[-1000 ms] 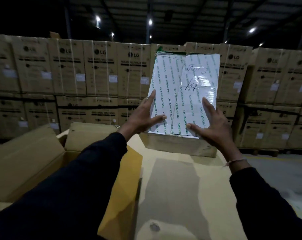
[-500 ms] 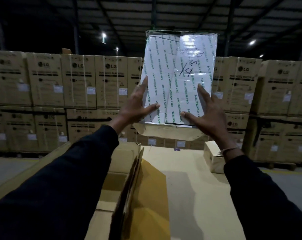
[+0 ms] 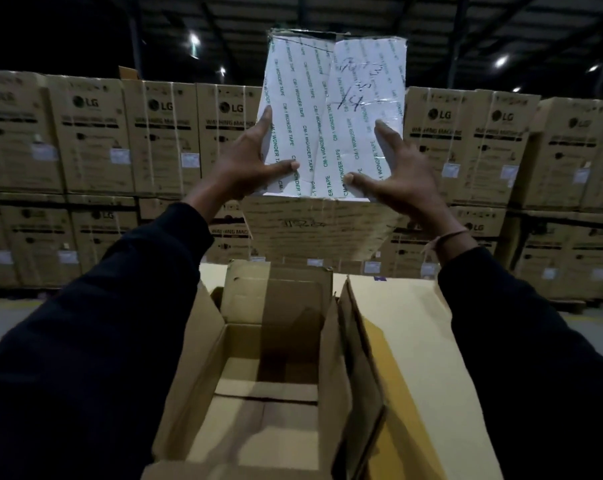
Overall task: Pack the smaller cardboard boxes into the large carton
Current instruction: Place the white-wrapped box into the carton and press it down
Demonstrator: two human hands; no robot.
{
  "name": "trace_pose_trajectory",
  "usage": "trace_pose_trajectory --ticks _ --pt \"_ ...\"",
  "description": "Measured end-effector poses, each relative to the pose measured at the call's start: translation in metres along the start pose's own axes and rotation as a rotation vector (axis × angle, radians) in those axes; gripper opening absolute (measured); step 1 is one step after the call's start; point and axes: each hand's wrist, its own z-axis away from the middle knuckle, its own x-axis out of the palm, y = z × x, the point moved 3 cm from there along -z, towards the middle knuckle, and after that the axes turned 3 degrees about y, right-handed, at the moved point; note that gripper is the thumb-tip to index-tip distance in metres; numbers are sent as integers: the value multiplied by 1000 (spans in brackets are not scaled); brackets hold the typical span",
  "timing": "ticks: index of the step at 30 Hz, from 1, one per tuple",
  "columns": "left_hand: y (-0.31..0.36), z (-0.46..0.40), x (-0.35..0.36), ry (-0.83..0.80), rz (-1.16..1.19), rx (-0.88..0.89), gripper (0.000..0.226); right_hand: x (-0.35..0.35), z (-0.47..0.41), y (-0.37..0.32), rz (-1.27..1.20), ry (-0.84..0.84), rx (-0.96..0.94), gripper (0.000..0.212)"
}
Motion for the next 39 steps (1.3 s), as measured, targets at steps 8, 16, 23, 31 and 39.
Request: trace_pose_trajectory --ticks 8,16,23,31,39 --pt "-53 41 -76 -267 271 -164 96 43 16 -79 -286 -289 224 117" --pt "-94 80 -90 -509 143 -392 36 88 32 -96 -178 -533 402 101" --pt "-137 111 -47 -602 151 -461 37 127 60 -74 -54 -638 534 71" --pt "-183 149 25 -592 88 -468 55 167 118 -30 -50 -732 622 104" --pt "-210 227 92 -644 61 -504 135 209 207 14 -23 -840 639 131"
